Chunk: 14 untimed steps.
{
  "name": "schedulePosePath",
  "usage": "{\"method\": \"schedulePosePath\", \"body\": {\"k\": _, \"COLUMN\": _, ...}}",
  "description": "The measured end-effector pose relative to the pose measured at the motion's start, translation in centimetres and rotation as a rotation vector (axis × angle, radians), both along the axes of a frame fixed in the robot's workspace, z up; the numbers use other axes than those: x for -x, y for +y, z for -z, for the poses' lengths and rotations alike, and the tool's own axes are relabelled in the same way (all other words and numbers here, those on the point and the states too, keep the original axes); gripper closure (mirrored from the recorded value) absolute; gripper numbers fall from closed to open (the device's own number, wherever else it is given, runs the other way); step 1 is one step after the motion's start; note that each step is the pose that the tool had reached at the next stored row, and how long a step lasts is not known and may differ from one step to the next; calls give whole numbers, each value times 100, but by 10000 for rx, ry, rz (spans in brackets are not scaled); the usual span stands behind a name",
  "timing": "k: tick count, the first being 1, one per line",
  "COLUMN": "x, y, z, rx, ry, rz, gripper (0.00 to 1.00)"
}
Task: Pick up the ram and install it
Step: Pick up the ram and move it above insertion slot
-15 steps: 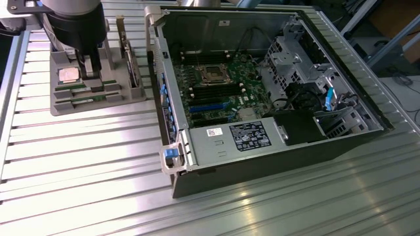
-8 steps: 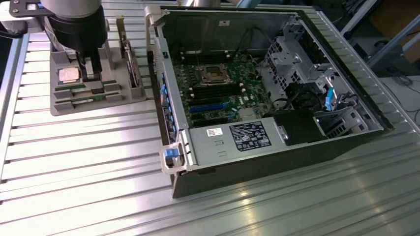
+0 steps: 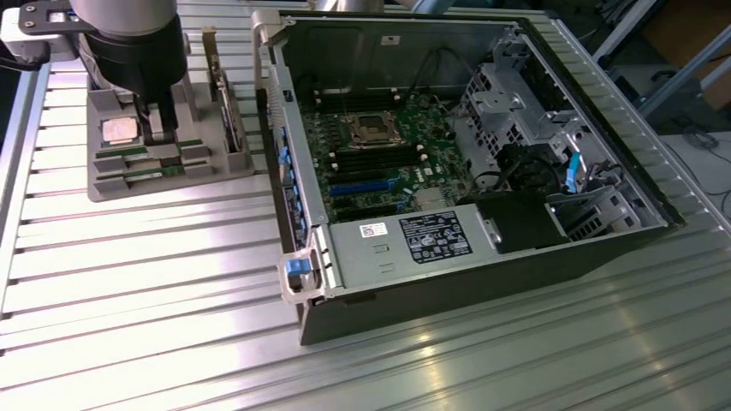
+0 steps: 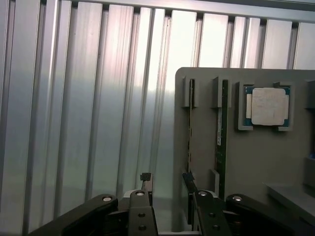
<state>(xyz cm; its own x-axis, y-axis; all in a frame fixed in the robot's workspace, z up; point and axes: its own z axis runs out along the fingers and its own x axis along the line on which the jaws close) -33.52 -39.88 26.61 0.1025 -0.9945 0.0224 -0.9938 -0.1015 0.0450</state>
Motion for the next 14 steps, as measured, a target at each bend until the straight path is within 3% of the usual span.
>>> {"method": "schedulePosePath", "body": {"k": 6, "x": 3, "y": 0, "z": 28, "rx": 45, "ry": -1, "rz": -1, "gripper": 64}}
{"method": "schedulePosePath", "body": {"k": 14, "x": 16, "y": 0, "z": 55, "rx": 61, "ry": -1, "rz": -1, "gripper": 64}}
